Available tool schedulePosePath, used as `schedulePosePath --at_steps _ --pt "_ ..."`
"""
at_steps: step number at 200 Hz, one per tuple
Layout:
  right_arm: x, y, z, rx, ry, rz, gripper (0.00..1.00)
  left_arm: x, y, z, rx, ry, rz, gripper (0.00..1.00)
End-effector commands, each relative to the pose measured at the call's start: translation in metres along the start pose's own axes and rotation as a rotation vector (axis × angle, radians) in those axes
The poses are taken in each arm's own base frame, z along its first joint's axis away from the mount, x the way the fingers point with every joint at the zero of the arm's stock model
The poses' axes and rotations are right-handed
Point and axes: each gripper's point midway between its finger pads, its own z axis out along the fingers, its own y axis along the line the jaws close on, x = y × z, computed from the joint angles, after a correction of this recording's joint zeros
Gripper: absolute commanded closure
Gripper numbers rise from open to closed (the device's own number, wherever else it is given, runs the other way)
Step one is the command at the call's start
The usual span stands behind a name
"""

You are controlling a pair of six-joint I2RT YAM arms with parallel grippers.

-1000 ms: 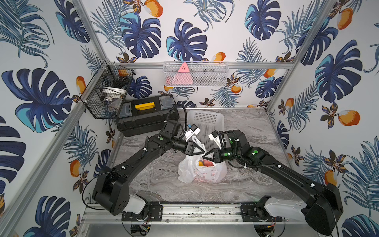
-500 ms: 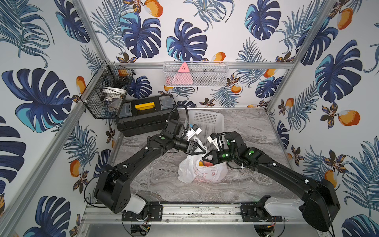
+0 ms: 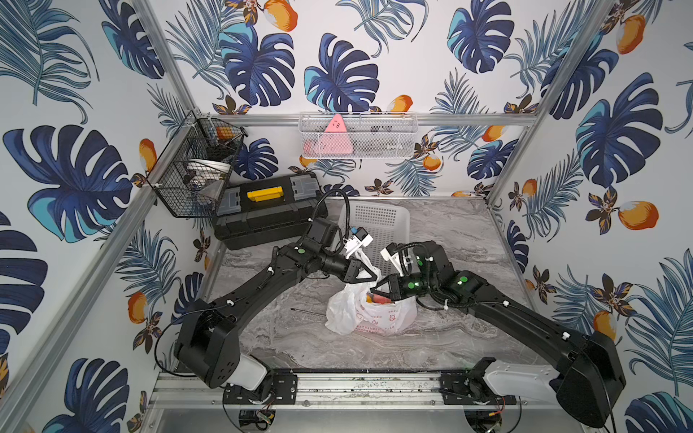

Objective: Place the peach into a plastic bag & tie a knot
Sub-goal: Cross the plastic bag at the center of the board.

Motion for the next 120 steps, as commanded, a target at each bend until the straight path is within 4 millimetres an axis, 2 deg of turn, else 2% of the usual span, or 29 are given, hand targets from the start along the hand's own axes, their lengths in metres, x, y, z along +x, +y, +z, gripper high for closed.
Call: schedulePosePath --at_steps 1,38,52,64,86,101,120 --pt "0.0 0.0 -0.011 0.028 0.003 -0.033 0.89 -0.003 -0.006 -0.002 0.015 -0.015 0.067 1.0" --pt "-0.007 0.008 -0.045 0.067 -0.016 -0.095 0.75 0.002 -0.009 -0.002 0.04 -0.022 0.102 1.0" --pt "-0.011 0.007 -0.054 0.095 -0.025 -0.115 0.64 0.002 -0.012 -0.003 0.053 -0.029 0.118 1.0" --pt "-0.012 0.0 -0.057 0.152 -0.016 -0.165 0.5 0.0 -0.015 -0.004 0.066 -0.04 0.133 1.0" --pt "-0.011 -0.008 -0.054 0.202 0.001 -0.258 0.37 0.0 -0.021 -0.005 0.087 -0.045 0.154 1.0" --pt "-0.017 -0.005 -0.053 0.214 -0.009 -0.321 0.32 0.001 -0.022 -0.005 0.091 -0.042 0.162 1.0" --pt "-0.016 -0.001 -0.046 0.202 0.036 -0.377 0.34 0.002 -0.022 -0.005 0.093 -0.035 0.166 1.0"
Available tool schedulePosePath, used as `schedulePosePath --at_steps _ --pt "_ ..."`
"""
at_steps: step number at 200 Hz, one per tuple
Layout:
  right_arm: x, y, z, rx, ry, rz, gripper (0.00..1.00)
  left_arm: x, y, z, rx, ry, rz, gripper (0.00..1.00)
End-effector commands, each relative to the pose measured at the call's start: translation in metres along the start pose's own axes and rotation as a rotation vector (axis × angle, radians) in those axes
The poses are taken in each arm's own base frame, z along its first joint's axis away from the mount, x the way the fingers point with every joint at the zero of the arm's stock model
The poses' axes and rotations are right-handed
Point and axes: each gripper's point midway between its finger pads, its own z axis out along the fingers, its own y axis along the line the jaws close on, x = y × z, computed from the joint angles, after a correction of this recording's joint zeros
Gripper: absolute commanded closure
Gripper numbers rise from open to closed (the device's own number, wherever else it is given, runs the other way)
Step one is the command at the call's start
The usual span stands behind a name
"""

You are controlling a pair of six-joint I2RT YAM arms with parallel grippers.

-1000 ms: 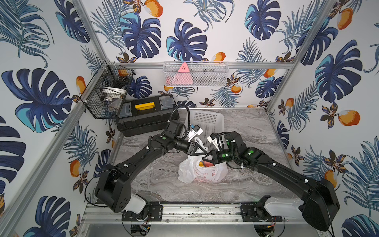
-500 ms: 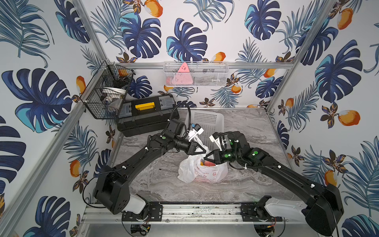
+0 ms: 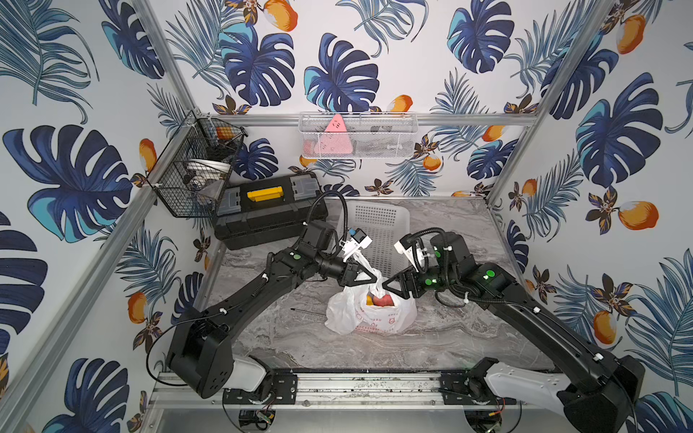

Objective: Place the peach into a plastic bag & tie a knot
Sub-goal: Cross the plastic bag at the center of the board.

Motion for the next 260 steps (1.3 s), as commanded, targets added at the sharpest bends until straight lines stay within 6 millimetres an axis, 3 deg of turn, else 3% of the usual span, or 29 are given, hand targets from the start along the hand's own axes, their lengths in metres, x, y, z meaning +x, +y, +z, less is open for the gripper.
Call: schedulePosePath --at_steps 1,10,46,132,163,203,233,260 --pt "0.001 -0.001 0.005 0.02 0.04 -0.12 0.34 -0.003 -0.008 0.0 0.033 -0.006 0.062 1.0" --pt "-0.002 0.002 0.007 0.026 0.059 -0.143 0.35 -0.003 -0.008 -0.001 0.031 -0.004 0.064 1.0" --pt "0.019 -0.001 0.024 0.054 0.173 -0.213 0.4 -0.004 -0.011 -0.002 0.032 0.0 0.075 1.0" --pt "-0.002 -0.011 0.046 0.091 0.097 -0.196 0.49 -0.003 -0.016 0.0 0.054 0.003 0.079 1.0" --pt "-0.005 -0.012 0.053 0.085 0.076 -0.187 0.59 -0.003 -0.015 0.001 0.053 0.004 0.074 1.0" --pt "-0.012 -0.014 0.056 0.082 -0.015 -0.164 0.82 -0.001 -0.013 0.002 0.047 0.007 0.057 1.0" --pt "-0.017 -0.012 0.056 0.064 -0.084 -0.147 0.93 -0.001 -0.012 0.0 0.033 0.005 0.05 0.93" --pt "-0.014 -0.017 0.063 0.07 -0.092 -0.122 0.97 -0.001 -0.011 0.0 0.028 -0.002 0.041 0.87"
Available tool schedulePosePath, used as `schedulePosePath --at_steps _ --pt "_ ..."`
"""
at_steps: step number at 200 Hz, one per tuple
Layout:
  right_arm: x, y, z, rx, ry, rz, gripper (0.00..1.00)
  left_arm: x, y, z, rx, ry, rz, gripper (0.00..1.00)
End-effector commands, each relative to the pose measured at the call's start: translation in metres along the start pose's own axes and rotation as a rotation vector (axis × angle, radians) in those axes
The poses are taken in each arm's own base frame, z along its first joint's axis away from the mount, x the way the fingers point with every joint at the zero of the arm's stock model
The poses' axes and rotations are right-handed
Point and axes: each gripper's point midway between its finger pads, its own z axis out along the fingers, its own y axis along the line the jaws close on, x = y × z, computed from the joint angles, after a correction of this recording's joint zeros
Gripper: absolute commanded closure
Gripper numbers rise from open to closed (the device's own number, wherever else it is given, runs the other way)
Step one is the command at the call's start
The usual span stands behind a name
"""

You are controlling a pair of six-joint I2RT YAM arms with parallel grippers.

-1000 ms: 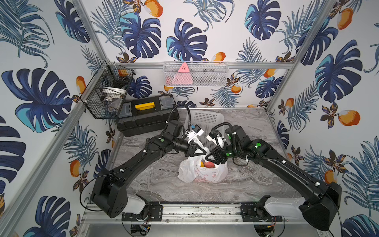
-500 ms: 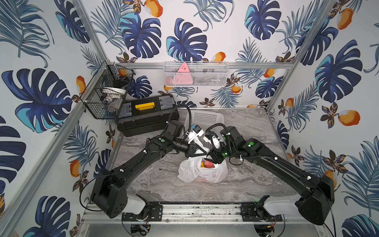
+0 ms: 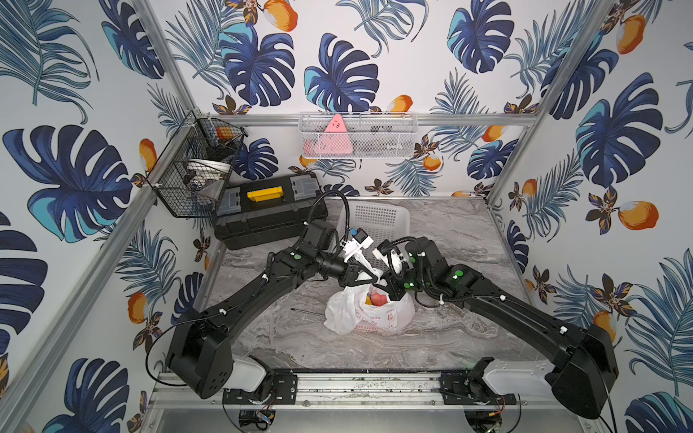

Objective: Place the peach into a plastic bag & tie a knot
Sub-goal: Cross the plastic bag at the center of the board.

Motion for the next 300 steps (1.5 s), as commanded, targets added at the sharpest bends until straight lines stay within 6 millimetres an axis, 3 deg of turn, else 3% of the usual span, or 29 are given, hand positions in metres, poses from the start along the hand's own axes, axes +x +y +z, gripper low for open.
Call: schedulePosePath --at_steps 1,28,119,163,187,221,242,275,300 --pt "-0.016 -0.005 0.003 0.021 -0.078 0.024 0.97 0.0 -0.009 -0.001 0.039 -0.005 0.003 0.87" --pt "-0.017 -0.011 0.006 0.038 -0.134 0.069 0.87 0.003 -0.005 -0.001 0.029 -0.01 -0.014 0.84" --pt "-0.044 -0.02 0.006 0.054 -0.372 0.159 0.74 0.003 -0.001 0.002 0.038 -0.04 -0.061 0.76" --pt "-0.045 -0.032 0.011 0.11 -0.459 0.2 0.84 0.005 -0.001 0.007 0.043 -0.047 -0.085 0.64" --pt "-0.043 -0.042 0.003 0.151 -0.532 0.23 0.89 0.008 -0.004 -0.01 -0.002 -0.057 -0.079 0.57" --pt "-0.039 -0.042 0.003 0.136 -0.56 0.237 0.9 -0.007 -0.009 -0.047 -0.001 -0.205 -0.097 0.45" --pt "-0.039 -0.04 0.004 0.117 -0.558 0.234 0.9 -0.004 -0.005 -0.049 -0.015 -0.205 -0.103 0.46" --pt "-0.04 -0.033 0.005 0.085 -0.545 0.211 0.9 0.0 0.02 -0.052 -0.074 -0.22 -0.144 0.52" --pt "-0.042 -0.028 0.005 0.062 -0.556 0.193 0.88 -0.002 0.034 -0.041 -0.054 -0.254 -0.187 0.6"
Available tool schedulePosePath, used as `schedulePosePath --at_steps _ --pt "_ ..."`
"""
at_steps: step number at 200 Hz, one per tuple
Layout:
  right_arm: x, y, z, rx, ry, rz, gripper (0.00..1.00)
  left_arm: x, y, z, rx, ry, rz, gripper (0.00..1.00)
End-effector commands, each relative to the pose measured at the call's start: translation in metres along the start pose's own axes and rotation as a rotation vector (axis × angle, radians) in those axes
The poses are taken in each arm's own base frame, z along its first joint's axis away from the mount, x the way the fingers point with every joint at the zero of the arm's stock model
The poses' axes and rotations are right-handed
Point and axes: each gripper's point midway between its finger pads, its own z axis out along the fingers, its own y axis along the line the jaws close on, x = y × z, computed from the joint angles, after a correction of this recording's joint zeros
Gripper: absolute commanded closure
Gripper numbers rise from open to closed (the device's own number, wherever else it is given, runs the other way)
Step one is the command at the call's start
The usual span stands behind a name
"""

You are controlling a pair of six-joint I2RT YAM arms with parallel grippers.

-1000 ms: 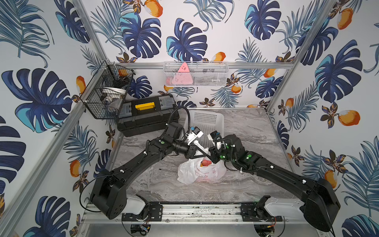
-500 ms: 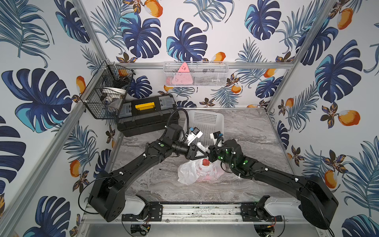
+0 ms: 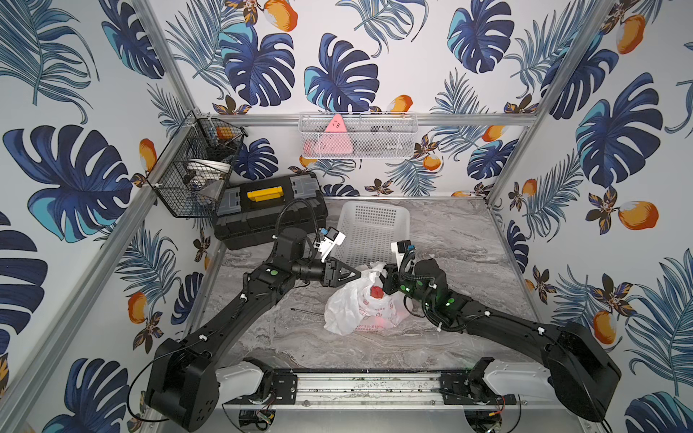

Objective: Place the peach into a plastic bag & tie a knot
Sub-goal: Cross the plastic bag at the center of the board.

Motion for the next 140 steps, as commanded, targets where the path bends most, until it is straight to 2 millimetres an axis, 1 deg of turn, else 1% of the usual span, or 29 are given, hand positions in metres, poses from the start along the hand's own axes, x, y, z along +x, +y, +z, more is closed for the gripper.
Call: schedulePosePath --at_steps 1,16,37,49,75,91,102,123,140 --pt "-0.015 0.014 0.0 -0.061 -0.061 -0.006 0.88 -0.008 0.005 0.009 0.029 -0.048 -0.011 0.61" --pt "-0.018 0.017 0.001 -0.072 -0.074 -0.011 0.85 -0.003 0.003 0.019 0.046 -0.048 -0.003 0.64" --pt "-0.023 0.024 0.004 -0.101 -0.101 -0.025 0.81 0.01 -0.001 0.039 0.059 -0.001 0.011 0.66" --pt "-0.023 0.027 0.007 -0.112 -0.1 -0.034 0.79 0.018 -0.004 0.05 0.072 0.022 0.017 0.67" --pt "-0.022 0.034 0.01 -0.153 -0.113 -0.043 0.72 0.022 -0.006 0.066 0.099 0.036 0.02 0.67" --pt "-0.024 0.035 0.007 -0.165 -0.138 -0.042 0.7 0.028 -0.002 0.067 0.087 0.054 0.018 0.67" --pt "-0.024 0.037 0.005 -0.178 -0.143 -0.046 0.69 0.033 0.0 0.065 0.069 0.069 0.027 0.65" --pt "-0.019 0.041 0.002 -0.205 -0.124 -0.06 0.69 0.043 0.003 0.058 0.025 0.089 0.043 0.55" --pt "-0.016 0.045 -0.002 -0.238 -0.125 -0.063 0.7 0.048 0.003 0.05 -0.002 0.092 0.043 0.51"
